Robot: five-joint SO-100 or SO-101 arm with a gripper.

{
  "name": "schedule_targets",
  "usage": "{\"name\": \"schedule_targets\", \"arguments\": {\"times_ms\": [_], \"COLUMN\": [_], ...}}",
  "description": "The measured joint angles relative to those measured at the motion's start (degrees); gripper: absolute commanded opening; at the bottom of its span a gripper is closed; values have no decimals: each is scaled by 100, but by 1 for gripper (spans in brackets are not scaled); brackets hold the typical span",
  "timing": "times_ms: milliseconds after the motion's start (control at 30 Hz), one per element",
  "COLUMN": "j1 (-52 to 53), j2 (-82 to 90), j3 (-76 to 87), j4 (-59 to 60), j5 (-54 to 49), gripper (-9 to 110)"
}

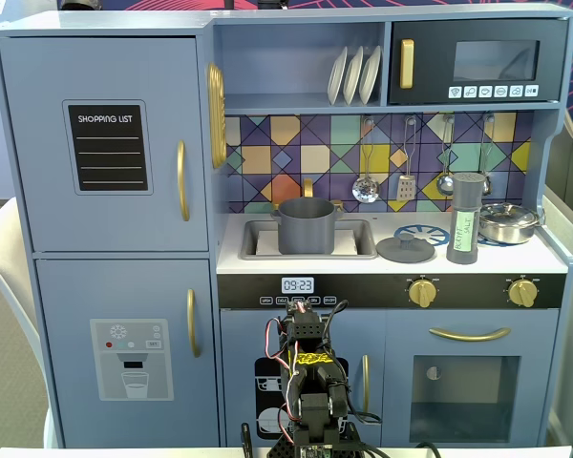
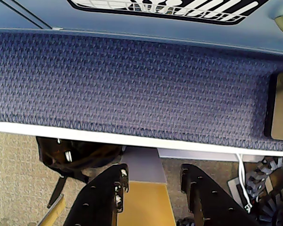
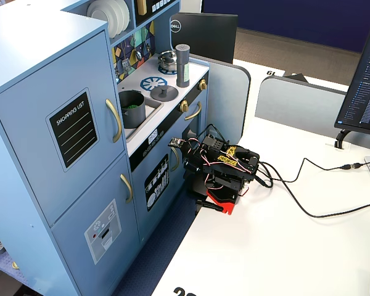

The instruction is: Put salt in the gray recipient

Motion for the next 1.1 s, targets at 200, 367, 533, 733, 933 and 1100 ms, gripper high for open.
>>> {"name": "schedule_targets", "arguments": {"times_ms": [200, 367, 533, 733, 933, 1100], "j1": [290, 334, 861, 2593, 4386, 4957], "j2": [0, 0, -229, -773, -1573, -2769], "j3": [0, 0, -352, -2312, -3832, -4685], "j4": [0, 0, 9, -299, -2285, -3911], "j5": [-62, -141, -360, -369, -642, -396], "gripper": [0, 0, 0, 0, 9, 35]}}
